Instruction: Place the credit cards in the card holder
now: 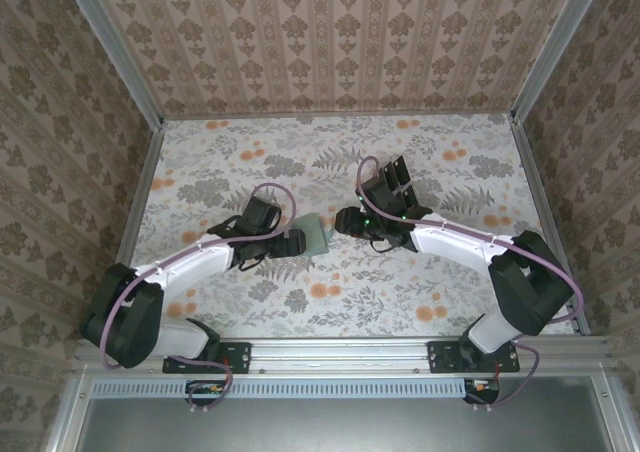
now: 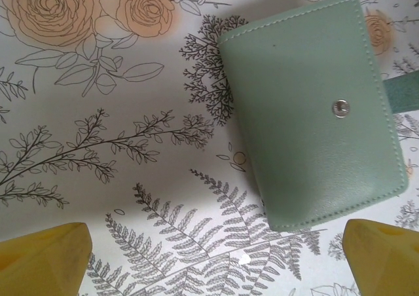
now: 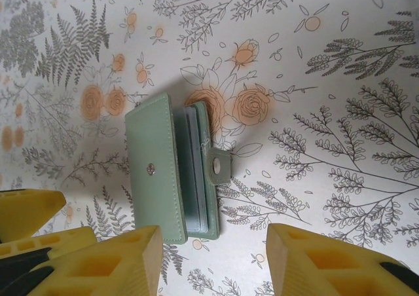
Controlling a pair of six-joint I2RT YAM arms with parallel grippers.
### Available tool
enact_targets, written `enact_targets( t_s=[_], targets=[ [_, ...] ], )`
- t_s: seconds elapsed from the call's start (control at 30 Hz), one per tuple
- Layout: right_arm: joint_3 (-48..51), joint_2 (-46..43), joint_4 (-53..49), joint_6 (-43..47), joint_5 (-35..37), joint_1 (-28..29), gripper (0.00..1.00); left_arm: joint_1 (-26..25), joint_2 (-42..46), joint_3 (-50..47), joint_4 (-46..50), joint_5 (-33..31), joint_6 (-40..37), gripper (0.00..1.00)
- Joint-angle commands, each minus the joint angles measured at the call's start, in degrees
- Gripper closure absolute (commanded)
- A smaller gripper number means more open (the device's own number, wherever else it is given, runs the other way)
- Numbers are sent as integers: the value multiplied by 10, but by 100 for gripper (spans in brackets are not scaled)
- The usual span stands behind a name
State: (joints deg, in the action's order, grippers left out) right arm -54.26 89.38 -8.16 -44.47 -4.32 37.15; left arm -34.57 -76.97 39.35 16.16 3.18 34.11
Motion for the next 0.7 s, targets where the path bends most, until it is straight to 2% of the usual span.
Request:
enact_targets(
  t_s=[0.0, 0.4, 0.67],
  targets=[
    [-23, 24, -32, 23, 3, -1, 53, -6, -12, 5, -10, -12, -19, 0],
    [-72, 82, -52, 49, 2, -1, 58, -9, -66, 17, -20, -24, -32, 0],
    [-98, 95, -72, 63, -2, -1, 60, -21, -107, 45, 36, -62, -53, 0]
  ],
)
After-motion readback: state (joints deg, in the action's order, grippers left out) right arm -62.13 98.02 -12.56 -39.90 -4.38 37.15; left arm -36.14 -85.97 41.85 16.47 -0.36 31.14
